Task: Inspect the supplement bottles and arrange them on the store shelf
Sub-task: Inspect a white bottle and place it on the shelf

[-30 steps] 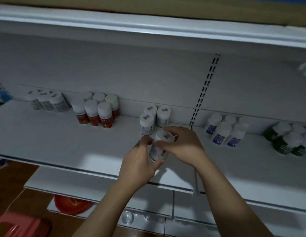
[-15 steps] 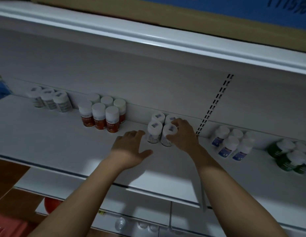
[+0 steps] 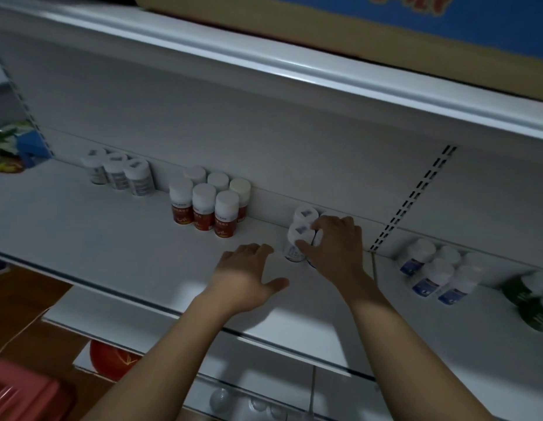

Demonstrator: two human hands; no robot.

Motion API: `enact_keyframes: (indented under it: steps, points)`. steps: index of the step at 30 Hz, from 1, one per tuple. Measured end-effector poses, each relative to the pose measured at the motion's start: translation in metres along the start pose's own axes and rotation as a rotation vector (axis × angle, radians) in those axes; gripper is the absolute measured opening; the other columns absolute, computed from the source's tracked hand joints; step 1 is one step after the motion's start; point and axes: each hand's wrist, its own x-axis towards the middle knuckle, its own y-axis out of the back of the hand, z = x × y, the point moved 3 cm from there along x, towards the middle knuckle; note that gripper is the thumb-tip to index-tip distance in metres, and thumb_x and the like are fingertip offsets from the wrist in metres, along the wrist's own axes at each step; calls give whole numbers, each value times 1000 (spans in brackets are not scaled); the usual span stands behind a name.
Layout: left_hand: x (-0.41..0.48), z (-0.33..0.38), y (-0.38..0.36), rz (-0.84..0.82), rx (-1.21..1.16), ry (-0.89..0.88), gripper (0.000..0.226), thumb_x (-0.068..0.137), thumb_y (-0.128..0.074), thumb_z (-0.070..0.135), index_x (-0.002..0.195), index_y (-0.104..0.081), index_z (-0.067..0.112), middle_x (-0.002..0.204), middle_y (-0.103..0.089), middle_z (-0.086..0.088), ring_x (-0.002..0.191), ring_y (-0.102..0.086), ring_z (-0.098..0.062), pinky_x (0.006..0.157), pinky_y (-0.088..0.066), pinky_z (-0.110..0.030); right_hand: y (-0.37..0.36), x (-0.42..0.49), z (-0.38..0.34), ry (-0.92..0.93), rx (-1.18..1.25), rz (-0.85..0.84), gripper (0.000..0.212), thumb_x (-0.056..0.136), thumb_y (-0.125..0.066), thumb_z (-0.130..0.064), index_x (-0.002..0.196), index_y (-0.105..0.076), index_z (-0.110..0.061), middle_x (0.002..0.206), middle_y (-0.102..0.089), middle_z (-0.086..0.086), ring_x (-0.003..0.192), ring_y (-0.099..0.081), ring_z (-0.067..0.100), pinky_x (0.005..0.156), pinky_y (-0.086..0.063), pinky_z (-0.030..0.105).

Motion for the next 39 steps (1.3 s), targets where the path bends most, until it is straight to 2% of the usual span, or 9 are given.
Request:
enact_keyframes:
  steps: [4, 9, 13, 17, 23, 27, 30, 33, 39]
  points:
    - [-14, -3, -3, 30, -5, -20, 89, 72, -28, 78, 141, -42, 24, 138, -52, 3, 127, -46, -18, 98, -34, -30, -13, 10, -17, -46, -150, -70, 46, 81, -63, -62, 108, -65, -25, 111, -66, 2, 116, -48, 28, 93, -29, 37]
    - [-20, -12, 4, 40, 0, -1, 78, 79, -42, 71, 141, -43, 23, 135, -54, 1, 124, -49, -20, 96, -37, -31, -22, 17, -22, -97, -151, -47, 39, 80, -64, -51, 109, -65, -24, 114, -66, 3, 115, -50, 29, 93, -29, 36]
    - [-26, -12, 10, 53, -15, 3, 77, 81, -44, 70, 142, -41, 22, 135, -54, 0, 123, -49, -21, 96, -39, -33, -6, 0, -27, -127, 143, 27, 29, 73, -73, -42, 94, -65, -22, 107, -63, 3, 111, -50, 28, 91, -33, 35]
    - [-31, -1, 15, 61, -134, -18, 74, 86, -57, 62, 145, -36, 21, 140, -49, -2, 125, -48, -22, 98, -43, -36, 22, -36, -25, -273, 614, 10, 22, 74, -78, -29, 85, -60, -24, 100, -60, -3, 93, -58, 15, 75, -41, 25]
    - [-42, 34, 25, 29, -397, -160, 86, 80, -65, 61, 150, -23, 32, 145, -42, 8, 130, -43, -10, 103, -44, -38, 64, -91, -14, -448, 1190, -44, 11, 76, -77, -9, 79, -67, -13, 78, -72, 1, 75, -71, 15, 66, -59, 33]
    - [-52, 66, 30, -34, -552, -279, 93, 77, -73, 55, 151, -18, 39, 146, -39, 18, 130, -40, 3, 106, -41, -26, 87, -111, -2, -422, 1324, -22, 4, 83, -69, -3, 86, -69, -6, 76, -71, 4, 71, -68, 16, 64, -56, 29]
    - [-63, 87, 35, -98, -644, -313, 97, 73, -77, 53, 145, -13, 55, 140, -37, 26, 117, -47, 4, 93, -44, -15, 91, -122, 11, -456, 1403, 16, 10, 87, -64, -5, 83, -72, -10, 77, -71, 5, 73, -65, 16, 64, -53, 27]
    - [-68, 103, 36, -168, -728, -309, 103, 66, -79, 58, 144, -10, 60, 122, -48, 17, 91, -56, -6, 78, -50, -19, 91, -128, 22, -510, 1499, -19, 7, 82, -69, -16, 78, -74, -15, 77, -68, 8, 75, -63, 21, 73, -53, 38]
    - [-64, 123, 25, -136, -749, -337, 97, 62, -83, 57, 141, -26, 56, 125, -48, 19, 91, -58, -12, 71, -51, -27, 86, -135, 39, -525, 1608, -56, 24, 80, -69, -24, 99, -72, -9, 98, -71, 18, 95, -67, 34, 90, -53, 54]
